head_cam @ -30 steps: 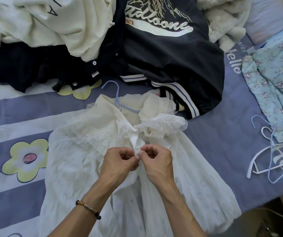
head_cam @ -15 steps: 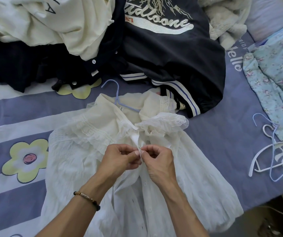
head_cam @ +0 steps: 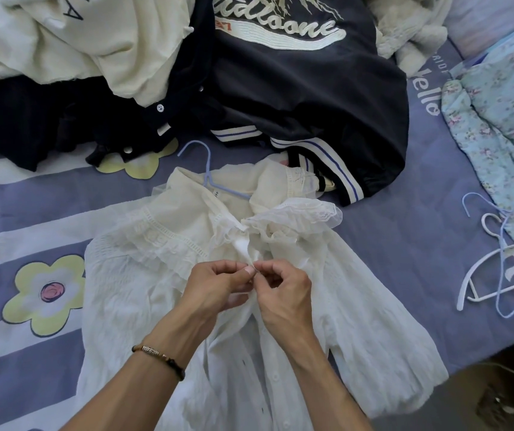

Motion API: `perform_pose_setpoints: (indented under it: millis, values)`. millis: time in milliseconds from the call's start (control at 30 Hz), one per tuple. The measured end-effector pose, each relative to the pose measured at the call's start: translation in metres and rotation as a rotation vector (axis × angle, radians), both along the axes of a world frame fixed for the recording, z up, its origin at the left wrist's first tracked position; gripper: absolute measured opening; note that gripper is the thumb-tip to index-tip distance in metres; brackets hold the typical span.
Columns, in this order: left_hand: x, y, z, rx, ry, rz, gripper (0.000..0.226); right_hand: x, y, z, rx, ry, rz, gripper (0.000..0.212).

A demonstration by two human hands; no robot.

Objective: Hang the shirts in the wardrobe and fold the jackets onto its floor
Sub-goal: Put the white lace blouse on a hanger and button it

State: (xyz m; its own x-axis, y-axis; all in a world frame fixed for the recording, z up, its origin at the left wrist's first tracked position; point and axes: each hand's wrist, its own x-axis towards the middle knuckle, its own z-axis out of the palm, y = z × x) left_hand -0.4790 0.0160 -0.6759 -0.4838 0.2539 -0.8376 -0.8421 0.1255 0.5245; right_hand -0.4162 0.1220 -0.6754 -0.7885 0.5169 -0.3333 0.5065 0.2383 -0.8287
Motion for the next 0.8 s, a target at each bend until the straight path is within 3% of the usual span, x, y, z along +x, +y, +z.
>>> perform_pose_setpoints:
  millis: [167,367,500,667,800]
  values:
    - [0.001,-0.004,-0.001,0.034,0.008,0.004,0.006,0.001,0.001,-0.001,-0.087,-0.013,-0.036,0.018]
    - [-0.001,-0.003,-0.001,-0.175,0.306,-0.155,0.008,0.0,0.004,-0.009,-0.127,-0.12,-0.079,0.003]
    - [-0.001,-0.008,-0.007,-0.212,0.32,-0.15,0.007,0.001,0.001,-0.01,-0.287,-0.174,-0.158,0.008]
    - [0.002,-0.007,-0.019,-0.188,0.184,-0.046,0.014,0.023,-0.005,-0.015,-0.371,-0.189,0.065,0.005]
    - [0.007,-0.011,-0.025,-0.282,0.278,-0.281,0.033,0.037,-0.007,-0.016,-0.455,-0.237,0.221,0.027]
